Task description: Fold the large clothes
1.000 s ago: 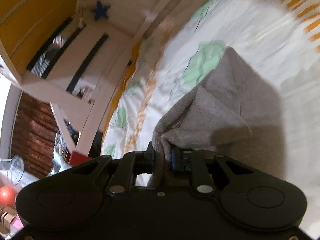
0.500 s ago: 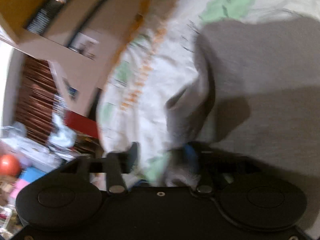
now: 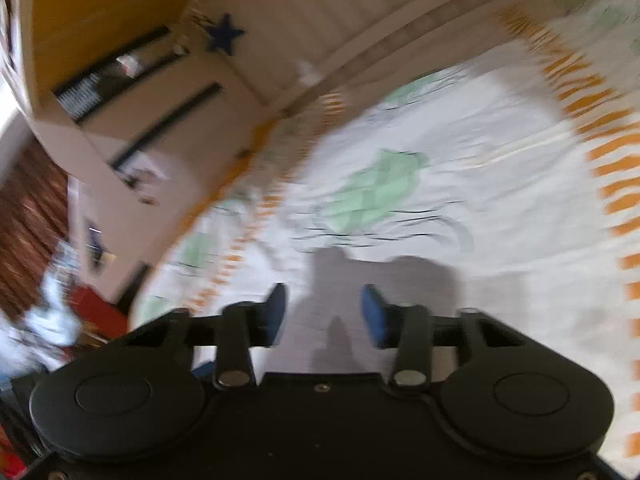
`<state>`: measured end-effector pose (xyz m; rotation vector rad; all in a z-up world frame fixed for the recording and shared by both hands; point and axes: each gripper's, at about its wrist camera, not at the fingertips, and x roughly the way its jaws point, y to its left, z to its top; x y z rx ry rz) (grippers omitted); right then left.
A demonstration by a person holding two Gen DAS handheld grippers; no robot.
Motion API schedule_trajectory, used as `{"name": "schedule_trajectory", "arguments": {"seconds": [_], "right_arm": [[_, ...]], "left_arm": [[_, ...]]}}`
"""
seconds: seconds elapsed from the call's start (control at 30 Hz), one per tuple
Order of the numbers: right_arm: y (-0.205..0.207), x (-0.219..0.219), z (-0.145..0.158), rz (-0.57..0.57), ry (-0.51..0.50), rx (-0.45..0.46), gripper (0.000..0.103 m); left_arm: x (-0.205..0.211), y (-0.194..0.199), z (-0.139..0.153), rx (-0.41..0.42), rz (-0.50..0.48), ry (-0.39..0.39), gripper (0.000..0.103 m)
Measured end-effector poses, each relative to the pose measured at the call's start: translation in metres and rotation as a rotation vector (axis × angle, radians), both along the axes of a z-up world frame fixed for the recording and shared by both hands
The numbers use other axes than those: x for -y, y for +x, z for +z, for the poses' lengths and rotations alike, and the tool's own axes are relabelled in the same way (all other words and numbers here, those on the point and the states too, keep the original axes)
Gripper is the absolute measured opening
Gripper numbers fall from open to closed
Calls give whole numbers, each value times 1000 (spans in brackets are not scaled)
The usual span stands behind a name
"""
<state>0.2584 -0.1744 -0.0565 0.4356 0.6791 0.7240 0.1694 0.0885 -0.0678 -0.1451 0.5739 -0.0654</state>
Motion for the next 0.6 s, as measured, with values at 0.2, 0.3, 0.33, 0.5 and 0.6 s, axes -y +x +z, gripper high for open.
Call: {"name": "schedule_trajectory", "arguments": {"seconds": [0.2,0.3,0.33,0.5,0.6], "right_arm": [[-9,-12,-12,-29,-136,65,45],[-9,-10,-15,-22,-185,80,45],[-8,-9,-15,-18,-196,87,44],[16,-32,-14,-1,-233,113,44],[40,-53,-32,1,-338,76,43]], "left_arm": [[3,72,-38,-115,-41,70,34],[4,86,-42,-126,-58,99,34],[4,88,-42,-129,-64,96,34],[-4,90,-43,-132,-75,49,36],[-8,93,-44,-137,-70,32,36]]}}
